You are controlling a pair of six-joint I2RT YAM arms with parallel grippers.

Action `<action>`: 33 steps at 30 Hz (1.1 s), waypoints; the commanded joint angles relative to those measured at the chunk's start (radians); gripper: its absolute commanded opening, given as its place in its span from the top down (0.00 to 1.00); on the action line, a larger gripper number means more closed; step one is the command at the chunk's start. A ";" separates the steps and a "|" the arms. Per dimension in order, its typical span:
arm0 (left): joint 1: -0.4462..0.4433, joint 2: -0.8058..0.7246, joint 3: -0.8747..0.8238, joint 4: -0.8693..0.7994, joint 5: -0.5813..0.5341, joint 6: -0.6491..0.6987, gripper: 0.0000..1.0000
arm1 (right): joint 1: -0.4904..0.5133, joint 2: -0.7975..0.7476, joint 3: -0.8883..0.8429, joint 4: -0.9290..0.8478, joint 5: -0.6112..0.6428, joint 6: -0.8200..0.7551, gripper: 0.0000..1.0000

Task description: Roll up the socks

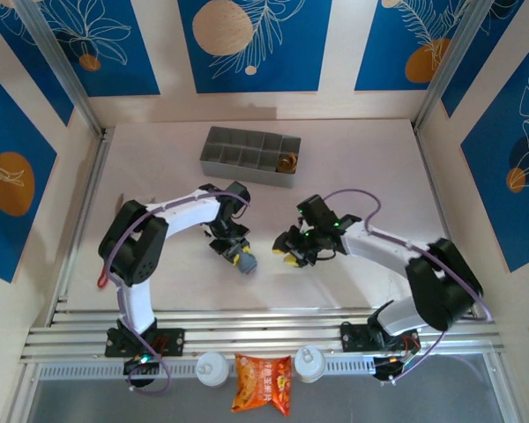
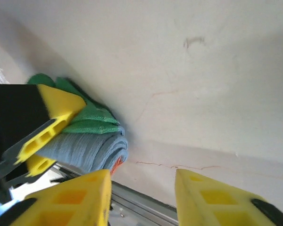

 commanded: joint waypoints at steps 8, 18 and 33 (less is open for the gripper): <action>0.061 -0.095 0.074 0.118 0.149 -0.098 1.00 | -0.061 -0.154 -0.118 0.292 -0.062 0.075 0.42; 0.119 -0.112 0.143 0.334 0.294 -0.322 1.00 | -0.057 -0.173 -0.054 0.501 -0.011 0.090 0.30; 0.138 -0.042 0.357 0.268 0.401 -0.330 1.00 | -0.143 -0.074 0.261 0.136 -0.090 -0.455 0.00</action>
